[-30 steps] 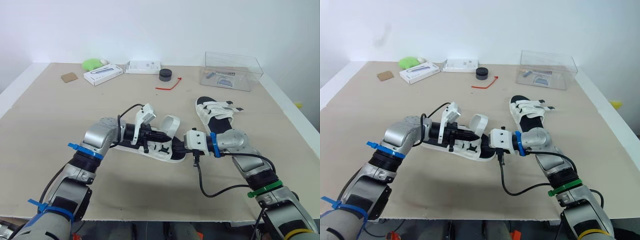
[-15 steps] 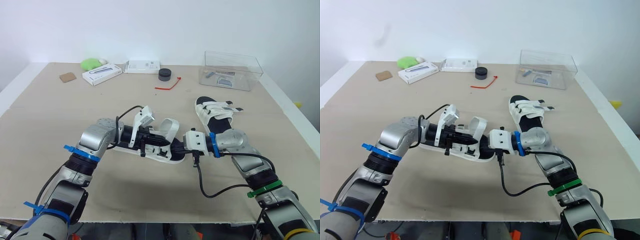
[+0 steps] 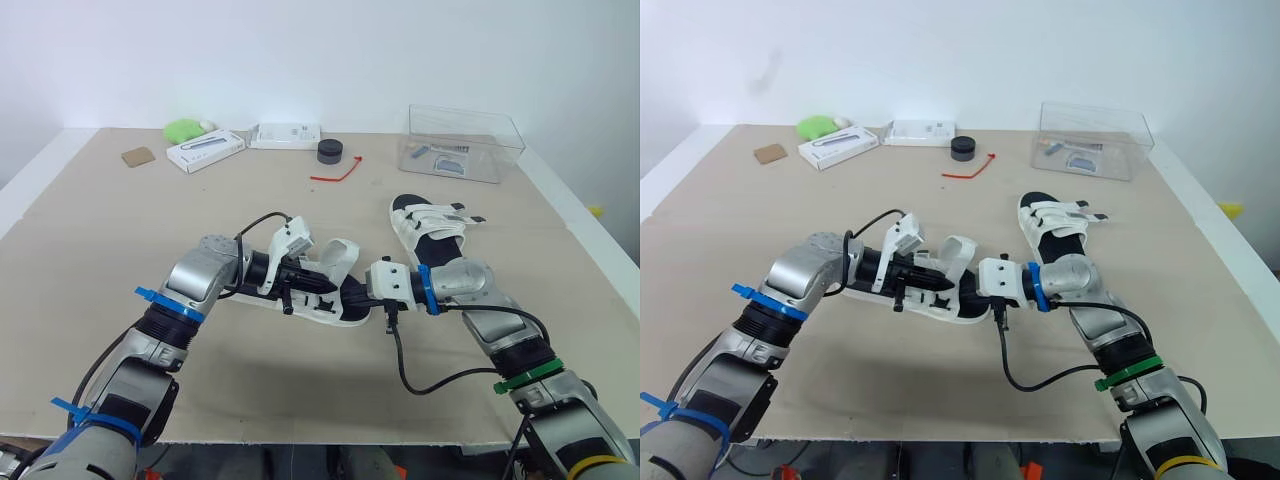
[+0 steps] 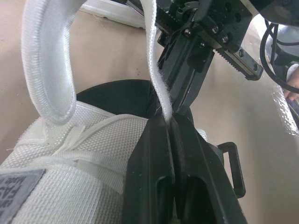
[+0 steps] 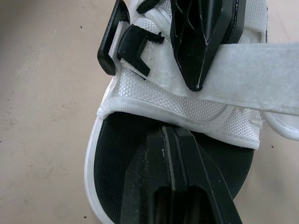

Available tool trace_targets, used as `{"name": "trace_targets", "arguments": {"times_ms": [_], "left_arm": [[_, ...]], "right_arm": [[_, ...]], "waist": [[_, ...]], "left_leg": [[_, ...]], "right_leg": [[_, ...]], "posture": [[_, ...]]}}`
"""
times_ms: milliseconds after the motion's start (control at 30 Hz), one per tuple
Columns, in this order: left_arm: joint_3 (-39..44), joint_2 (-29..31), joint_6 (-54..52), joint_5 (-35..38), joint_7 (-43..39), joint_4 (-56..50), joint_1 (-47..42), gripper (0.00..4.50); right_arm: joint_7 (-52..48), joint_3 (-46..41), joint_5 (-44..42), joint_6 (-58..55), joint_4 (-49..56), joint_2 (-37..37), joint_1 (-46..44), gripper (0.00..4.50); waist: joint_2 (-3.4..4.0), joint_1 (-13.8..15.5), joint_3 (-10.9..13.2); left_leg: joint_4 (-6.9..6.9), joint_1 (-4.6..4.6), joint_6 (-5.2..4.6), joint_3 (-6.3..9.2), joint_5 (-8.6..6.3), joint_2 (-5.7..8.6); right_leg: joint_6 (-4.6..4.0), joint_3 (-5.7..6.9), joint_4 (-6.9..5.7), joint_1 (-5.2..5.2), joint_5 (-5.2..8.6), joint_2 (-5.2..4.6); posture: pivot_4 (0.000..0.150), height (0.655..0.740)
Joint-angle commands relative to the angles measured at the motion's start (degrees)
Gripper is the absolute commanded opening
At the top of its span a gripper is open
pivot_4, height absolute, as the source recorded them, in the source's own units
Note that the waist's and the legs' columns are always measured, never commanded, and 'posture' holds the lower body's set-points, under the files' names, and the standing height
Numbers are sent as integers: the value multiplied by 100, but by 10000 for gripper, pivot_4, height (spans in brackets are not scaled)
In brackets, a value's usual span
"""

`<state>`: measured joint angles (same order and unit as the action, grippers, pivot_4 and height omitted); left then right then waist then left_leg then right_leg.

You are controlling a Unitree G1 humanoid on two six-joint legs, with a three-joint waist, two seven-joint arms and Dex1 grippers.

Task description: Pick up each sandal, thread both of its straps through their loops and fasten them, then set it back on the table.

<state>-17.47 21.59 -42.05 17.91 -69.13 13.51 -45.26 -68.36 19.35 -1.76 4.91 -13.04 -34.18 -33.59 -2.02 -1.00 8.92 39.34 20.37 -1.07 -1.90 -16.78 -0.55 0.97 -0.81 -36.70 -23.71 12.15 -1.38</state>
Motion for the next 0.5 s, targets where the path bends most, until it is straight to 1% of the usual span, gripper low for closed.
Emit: {"name": "trace_targets", "arguments": {"times_ms": [33, 167, 300, 400, 500], "left_arm": [[-21, -39, -461, 304, -209, -112, 47, 921], [110, 156, -771, 582, -474, -327, -13, 921], [-44, 334, -607, 432, -507, -345, 62, 921], [-239, 455, -324, 233, -480, -425, 254, 921], [-291, 500, -171, 189, -419, -490, 366, 921]], "right_arm": [[15, 197, 353, -118, -324, -36, 112, 0], [18, 202, 354, -98, -356, -34, 97, 0], [25, 212, 351, -84, -379, -27, 80, 0], [33, 220, 348, -75, -366, -14, 92, 0], [40, 225, 354, -59, -391, 3, 80, 0]], "waist": [[0, -1, 0], [-1, -12, 3], [0, -16, 3], [0, -20, 3], [0, -20, 3]], "left_leg": [[0, 0, 0, 0, 0, 0], [-2, 4, 0, 0, 0, -1], [-3, 15, 0, 0, 0, -6], [-7, 15, 0, 0, -1, -9], [-13, 13, 0, 1, -2, -13]], "right_leg": [[0, 0, 0, 0, 0, 1], [6, 0, 0, -5, -2, 6], [14, 0, 0, -18, -8, 8], [9, -1, 0, -20, -6, 5], [3, -1, 0, -22, -4, 4]], "posture": [[1500, 7400], [1500, 7400], [1500, 7400], [1500, 7400], [1500, 7400]]}}
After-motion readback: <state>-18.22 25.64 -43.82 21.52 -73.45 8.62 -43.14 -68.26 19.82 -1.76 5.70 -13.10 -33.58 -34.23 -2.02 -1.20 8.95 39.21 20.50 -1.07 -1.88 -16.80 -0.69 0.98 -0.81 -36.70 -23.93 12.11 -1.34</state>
